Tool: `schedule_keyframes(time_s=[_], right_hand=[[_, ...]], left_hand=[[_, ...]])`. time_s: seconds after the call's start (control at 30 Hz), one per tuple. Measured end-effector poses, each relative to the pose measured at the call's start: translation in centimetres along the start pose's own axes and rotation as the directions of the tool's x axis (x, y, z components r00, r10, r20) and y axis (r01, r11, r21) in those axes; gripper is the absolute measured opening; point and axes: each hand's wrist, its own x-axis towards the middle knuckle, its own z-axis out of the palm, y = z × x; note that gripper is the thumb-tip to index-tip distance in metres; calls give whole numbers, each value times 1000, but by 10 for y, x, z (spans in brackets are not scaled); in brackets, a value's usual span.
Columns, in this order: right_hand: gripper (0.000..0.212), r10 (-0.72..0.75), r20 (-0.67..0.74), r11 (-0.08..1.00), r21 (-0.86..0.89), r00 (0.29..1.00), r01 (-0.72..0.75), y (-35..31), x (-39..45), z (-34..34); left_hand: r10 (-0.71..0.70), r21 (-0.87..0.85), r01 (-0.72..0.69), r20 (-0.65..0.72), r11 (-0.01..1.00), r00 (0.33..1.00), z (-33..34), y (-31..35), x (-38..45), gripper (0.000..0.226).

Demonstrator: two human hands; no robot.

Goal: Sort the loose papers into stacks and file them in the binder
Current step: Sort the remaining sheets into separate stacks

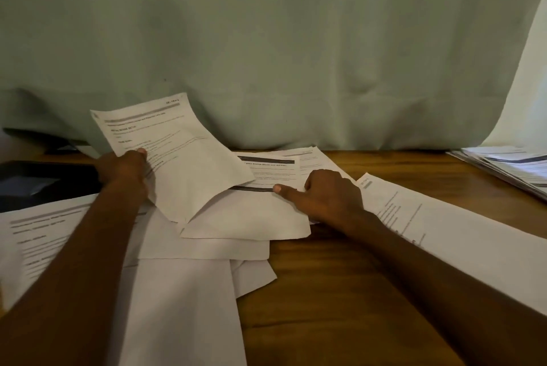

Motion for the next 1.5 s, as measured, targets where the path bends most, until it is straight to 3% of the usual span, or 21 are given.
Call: schedule_keyframes(time_s=[0.07, 0.17, 0.33, 0.47, 0.6, 0.73, 0.83, 0.93, 1.0, 1.17, 1.5], right_hand=[[82, -16, 9, 1000, -12, 1000, 16, 1, 2, 1], [64, -26, 39, 1000, 18, 999, 25, 4, 1, -2], [33, -5, -11, 955, 298, 1000, 8, 16, 6, -3], [19, 145, -126, 803, 595, 981, -43, 33, 15, -5], [6, 258, -269, 652, 757, 928, 38, 49, 22, -20], [8, 360, -229, 386, 919, 904, 79, 57, 29, -37], [12, 395, -212, 294, 951, 894, 95, 64, 33, -43], [16, 412, -214, 259, 959, 886, 111, 68, 34, -46], [18, 405, -206, 210, 969, 891, 129, 70, 35, -47], [20, 328, -153, 121, 985, 932, 120, 68, 32, -47], [31, 27, -68, 130, 989, 997, 64, 51, 14, -47]], left_hand=[[0, 34, -1, 16, 999, 1000, 1, -4, 2, 40], [-46, 65, 44, 25, 997, 999, 2, -5, 1, 36], [-30, 47, 23, 161, 999, 986, 7, -11, 7, 23], [-8, 21, 3, 259, 1000, 966, 9, -12, -1, 31], [-15, -32, 26, 308, 999, 951, 14, -11, -8, 29], [-42, -33, 59, 379, 998, 924, 14, -16, -7, 38], [-55, -74, 105, 491, 992, 869, 14, -3, -17, 37], [32, -68, 15, 630, 998, 776, 11, 15, -28, 45], [73, -114, 9, 693, 993, 718, 10, 25, -33, 49], [122, -151, -17, 715, 988, 688, 28, 31, -58, 41], [45, -107, 26, 614, 994, 788, 51, -5, -77, 35]])
